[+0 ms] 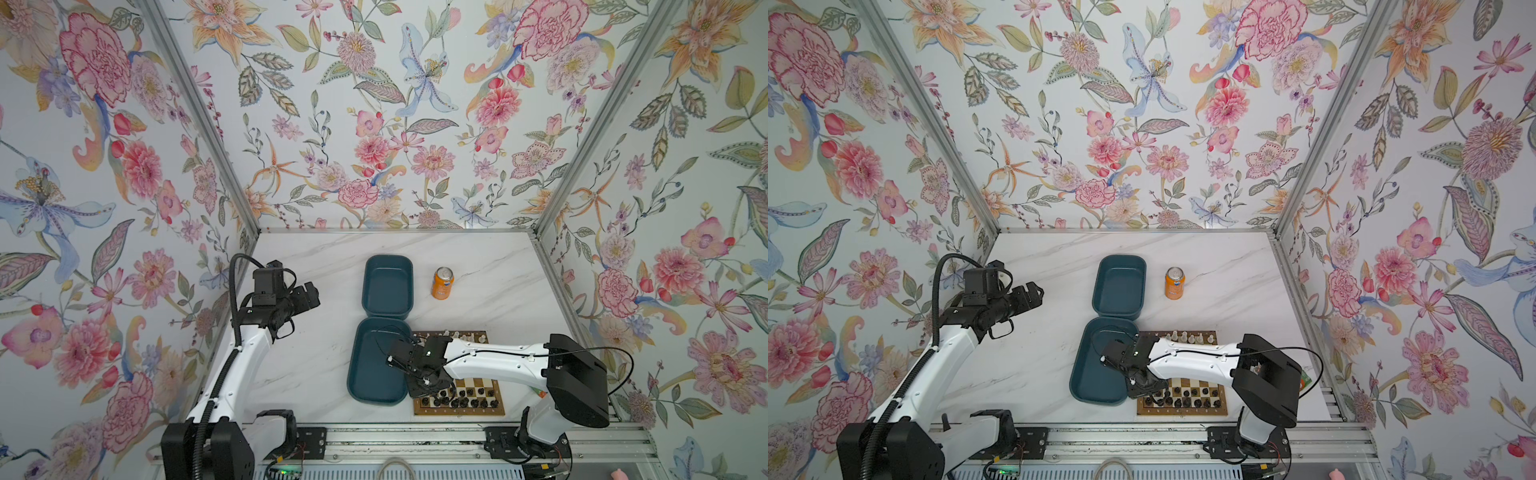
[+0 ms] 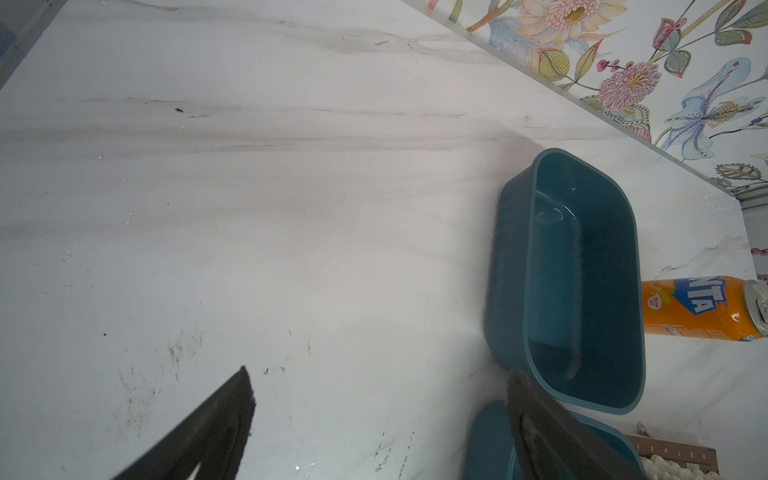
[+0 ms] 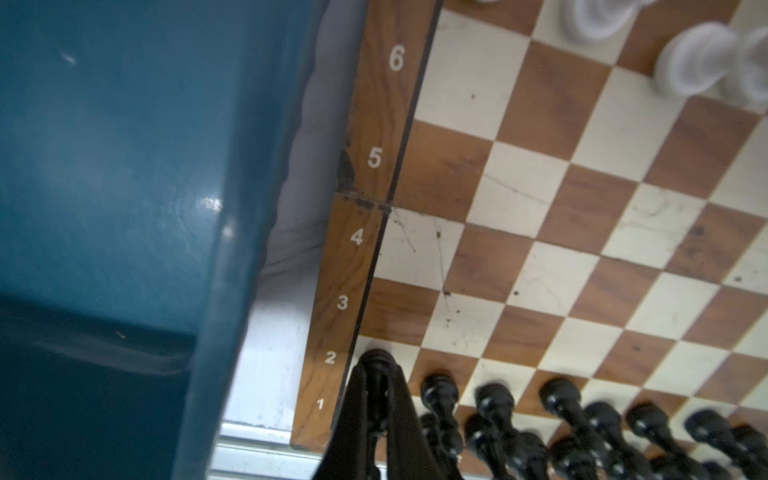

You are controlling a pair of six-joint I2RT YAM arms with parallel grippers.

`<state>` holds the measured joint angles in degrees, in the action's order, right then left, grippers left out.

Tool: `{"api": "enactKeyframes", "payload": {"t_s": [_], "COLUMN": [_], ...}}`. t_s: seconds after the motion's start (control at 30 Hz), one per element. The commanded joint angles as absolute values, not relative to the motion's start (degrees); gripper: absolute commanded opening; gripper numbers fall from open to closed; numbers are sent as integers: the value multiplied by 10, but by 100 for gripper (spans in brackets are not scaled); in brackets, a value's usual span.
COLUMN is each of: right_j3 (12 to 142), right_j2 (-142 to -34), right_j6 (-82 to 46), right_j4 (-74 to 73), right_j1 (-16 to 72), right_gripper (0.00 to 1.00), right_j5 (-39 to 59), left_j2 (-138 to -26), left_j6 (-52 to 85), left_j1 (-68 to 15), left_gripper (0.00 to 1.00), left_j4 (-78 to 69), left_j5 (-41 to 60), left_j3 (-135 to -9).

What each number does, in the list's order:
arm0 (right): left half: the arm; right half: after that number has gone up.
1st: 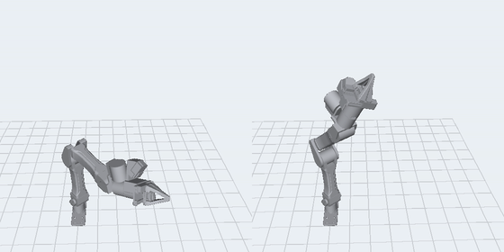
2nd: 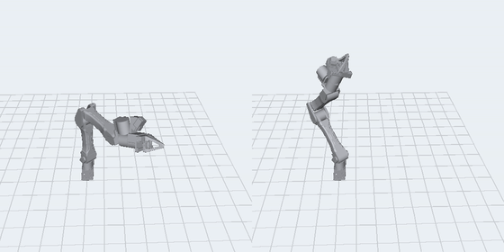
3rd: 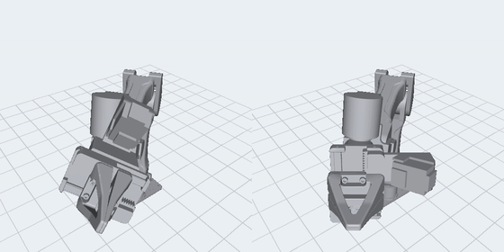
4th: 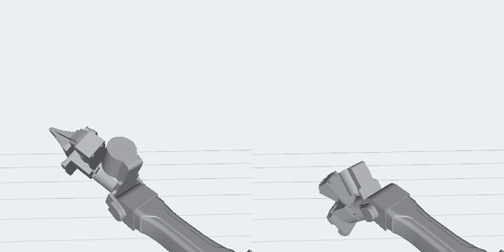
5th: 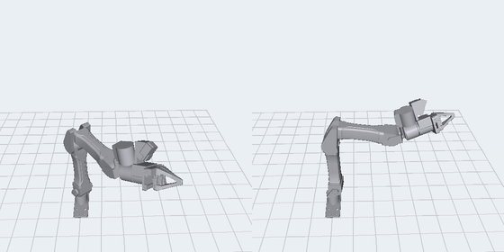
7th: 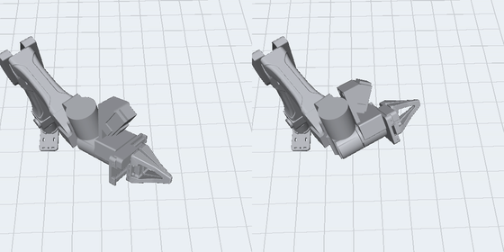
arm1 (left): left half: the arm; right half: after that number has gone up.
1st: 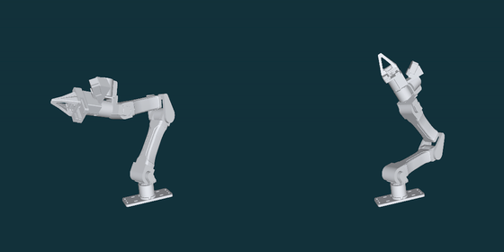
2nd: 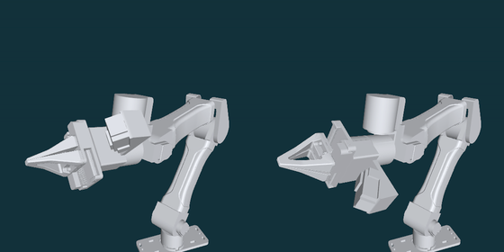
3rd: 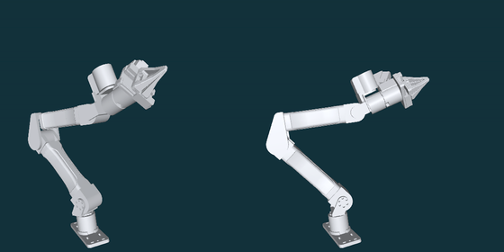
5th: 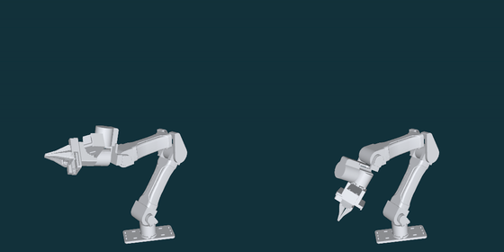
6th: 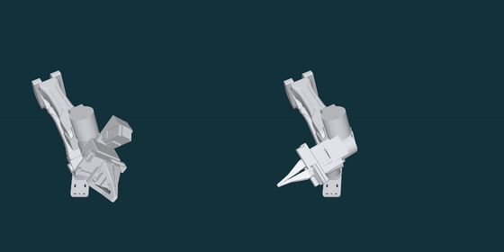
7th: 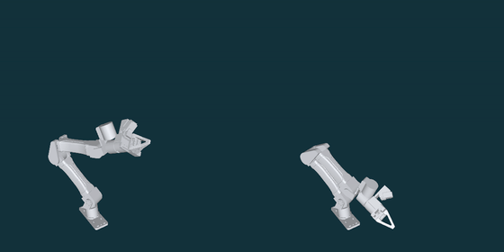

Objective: Set up the chess pieces on the board
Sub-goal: 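Lower the black piece onto the near-row square and open the right gripper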

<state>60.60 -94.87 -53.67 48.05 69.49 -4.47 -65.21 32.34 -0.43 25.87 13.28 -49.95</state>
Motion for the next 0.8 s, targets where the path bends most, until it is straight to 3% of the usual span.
{"api": "enactKeyframes", "payload": {"t_s": [0.0,0.27,0.57,0.77], "right_j3": [594,583,585,595], "right_j2": [-936,-936,-930,-926], "right_j6": [-555,-563,-570,-567], "right_j4": [474,470,470,472], "right_j1": [700,707,706,703], "right_gripper": [6,7,23,25], "right_j5": [-38,-35,-44,-47], "left_j2": [-656,-651,-653,-649], "left_j6": [323,322,319,317], "left_j1": [-9,-10,-14,-15], "left_gripper": [96,96,96,96], "left_j4": [264,268,264,262], "left_j5": [132,128,132,130], "left_j3": [-518,-517,-521,-520]}}
